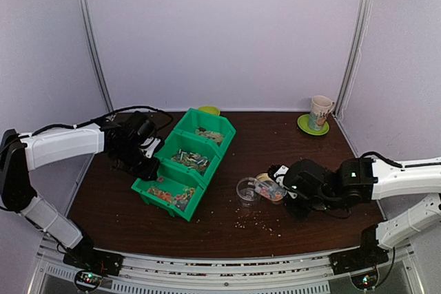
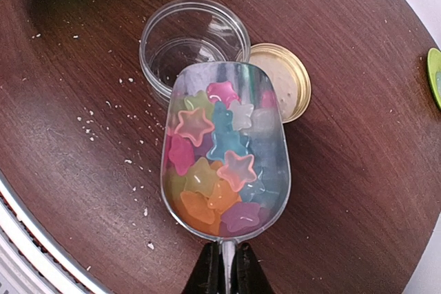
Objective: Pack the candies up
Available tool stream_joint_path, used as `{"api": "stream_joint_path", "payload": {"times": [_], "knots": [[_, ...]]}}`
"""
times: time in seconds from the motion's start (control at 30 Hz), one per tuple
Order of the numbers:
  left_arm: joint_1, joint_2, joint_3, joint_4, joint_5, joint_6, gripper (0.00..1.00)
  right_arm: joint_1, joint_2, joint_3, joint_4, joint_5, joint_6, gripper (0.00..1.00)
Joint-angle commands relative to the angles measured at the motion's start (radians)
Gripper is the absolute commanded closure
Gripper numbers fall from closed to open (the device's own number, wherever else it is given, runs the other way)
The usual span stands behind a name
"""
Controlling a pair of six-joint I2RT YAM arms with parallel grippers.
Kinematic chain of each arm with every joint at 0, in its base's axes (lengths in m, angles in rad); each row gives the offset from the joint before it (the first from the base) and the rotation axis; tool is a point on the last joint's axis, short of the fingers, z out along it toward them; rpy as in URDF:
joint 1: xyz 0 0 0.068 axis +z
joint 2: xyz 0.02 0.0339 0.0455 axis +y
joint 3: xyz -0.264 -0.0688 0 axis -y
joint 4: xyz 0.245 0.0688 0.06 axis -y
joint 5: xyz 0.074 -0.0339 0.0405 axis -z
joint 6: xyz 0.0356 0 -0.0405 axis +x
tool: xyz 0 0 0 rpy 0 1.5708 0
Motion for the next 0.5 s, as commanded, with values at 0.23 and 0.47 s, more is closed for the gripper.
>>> {"api": "stream_joint_path", "payload": {"times": [0.23,0.47], "knots": [[0.006,-0.004,0.023,0.163,0.057,-0.010,1.00,0.002,0.062,0.112,-0.121,0.007,-0.026,1.00],[0.007,-0.004,0.021,0.163,0.052,-0.010,1.00,0.002,0.111,0.172,-0.173,0.006,-0.055,1.00]]}}
